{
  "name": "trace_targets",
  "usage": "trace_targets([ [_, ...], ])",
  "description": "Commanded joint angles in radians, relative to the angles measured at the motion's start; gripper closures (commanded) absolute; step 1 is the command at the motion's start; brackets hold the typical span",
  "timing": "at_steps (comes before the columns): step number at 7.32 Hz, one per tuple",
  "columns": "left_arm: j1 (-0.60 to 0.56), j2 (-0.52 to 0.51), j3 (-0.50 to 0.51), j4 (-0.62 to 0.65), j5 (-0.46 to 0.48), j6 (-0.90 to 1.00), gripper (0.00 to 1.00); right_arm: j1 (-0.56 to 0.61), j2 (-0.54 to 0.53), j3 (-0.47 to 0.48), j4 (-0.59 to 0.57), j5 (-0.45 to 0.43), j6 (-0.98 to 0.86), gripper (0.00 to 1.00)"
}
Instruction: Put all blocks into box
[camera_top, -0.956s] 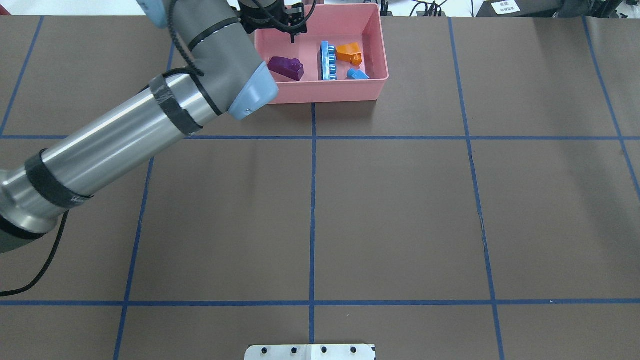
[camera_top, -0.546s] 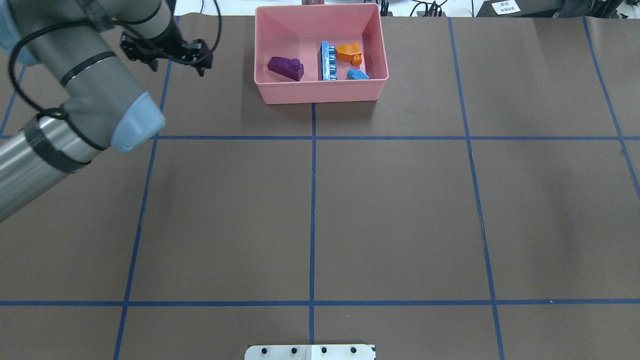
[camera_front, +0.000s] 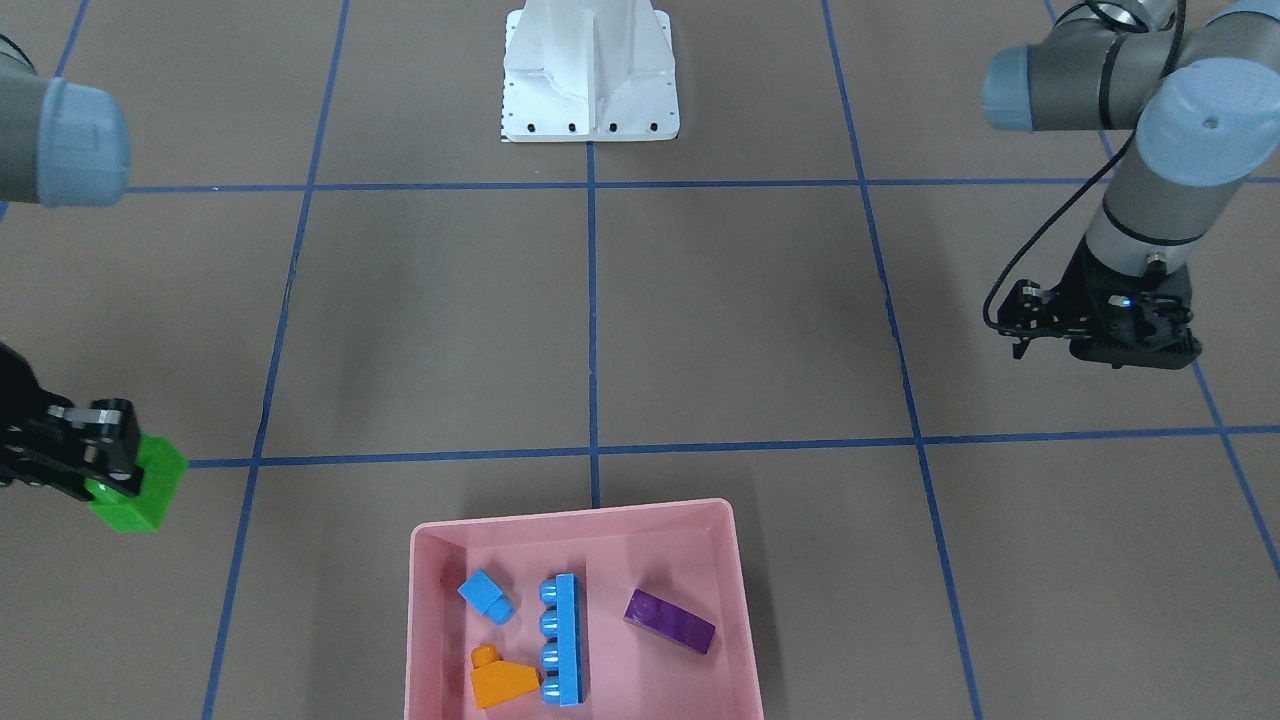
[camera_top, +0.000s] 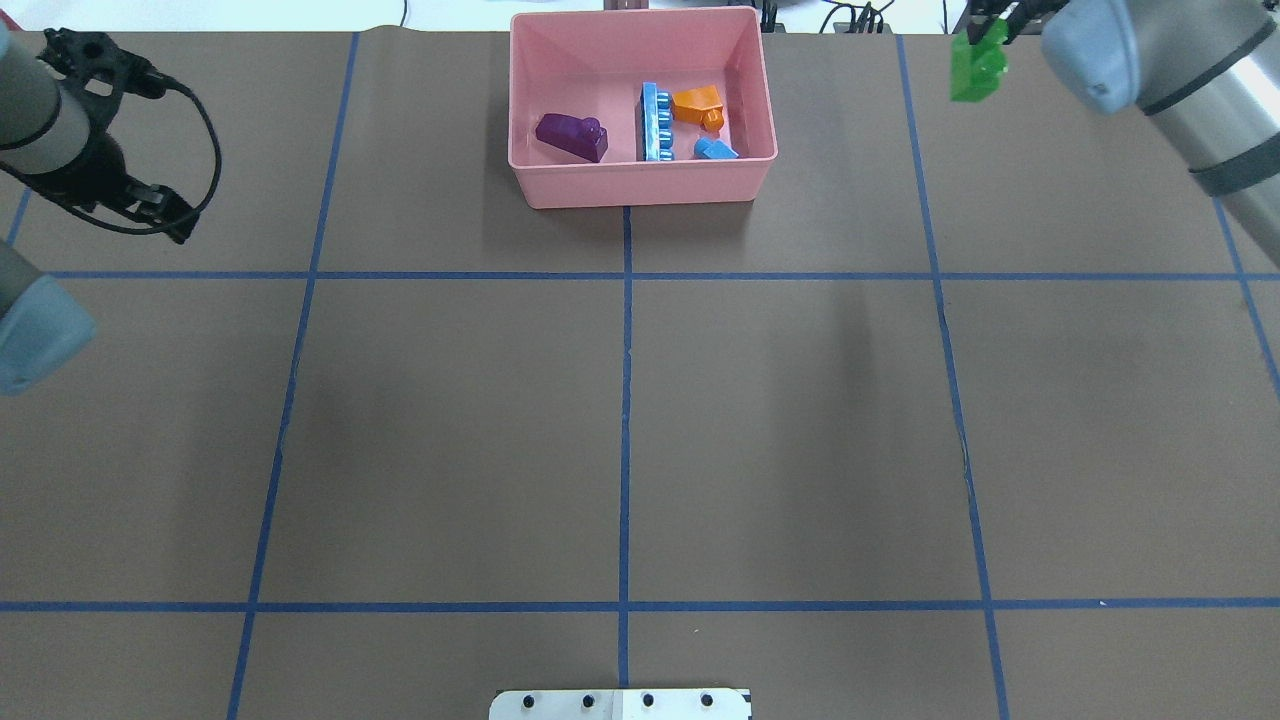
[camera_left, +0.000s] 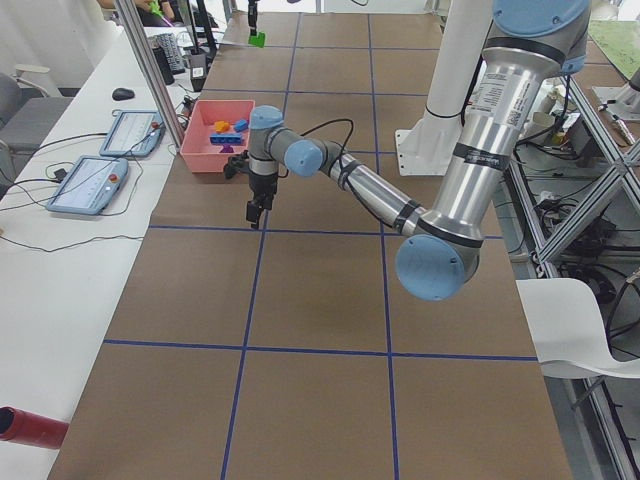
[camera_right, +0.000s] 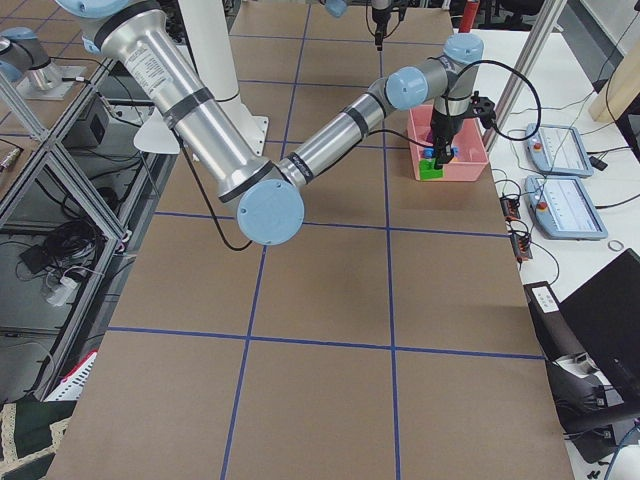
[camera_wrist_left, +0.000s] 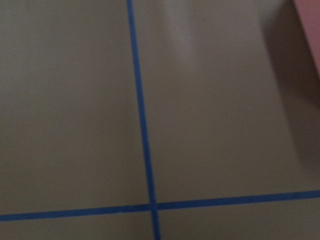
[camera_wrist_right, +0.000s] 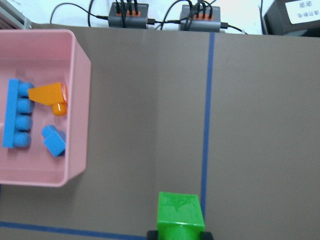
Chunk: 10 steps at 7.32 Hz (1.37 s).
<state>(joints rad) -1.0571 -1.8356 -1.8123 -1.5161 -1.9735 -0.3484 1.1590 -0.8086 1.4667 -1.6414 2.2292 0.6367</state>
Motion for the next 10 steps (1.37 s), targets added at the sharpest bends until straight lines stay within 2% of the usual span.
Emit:
trace_targets([
  [1, -0.136, 0.093, 0.037, -0.036, -0.008, 0.293, 0.00, -0.118, 0.156, -0.237, 0.263, -0.109, 0.217, 1.00],
  [2, -0.177, 0.114, 0.069, -0.039, -0.010, 0.393, 0.00, -0.157, 0.196, -0.314, 0.338, -0.190, 0.234, 1.00],
  [3, -0.181, 0.143, 0.086, -0.077, -0.008, 0.408, 0.00, -0.186, 0.265, -0.421, 0.397, -0.224, 0.256, 1.00],
  [5, -0.260, 0.173, 0.210, -0.255, -0.011, 0.448, 0.00, -0.220, 0.295, -0.524, 0.530, -0.259, 0.281, 1.00],
  [6, -0.293, 0.174, 0.261, -0.285, -0.039, 0.538, 0.00, -0.220, 0.304, -0.526, 0.537, -0.260, 0.334, 0.36],
  [7, -0.329, 0.176, 0.278, -0.286, -0.097, 0.554, 0.00, -0.222, 0.316, -0.526, 0.535, -0.261, 0.353, 0.00],
  [9, -0.385, 0.182, 0.290, -0.285, -0.134, 0.556, 0.00, -0.199, 0.316, -0.481, 0.490, -0.243, 0.277, 0.00],
  [10, -0.386, 0.185, 0.292, -0.282, -0.145, 0.556, 0.00, -0.162, 0.293, -0.368, 0.344, -0.226, 0.156, 0.00],
])
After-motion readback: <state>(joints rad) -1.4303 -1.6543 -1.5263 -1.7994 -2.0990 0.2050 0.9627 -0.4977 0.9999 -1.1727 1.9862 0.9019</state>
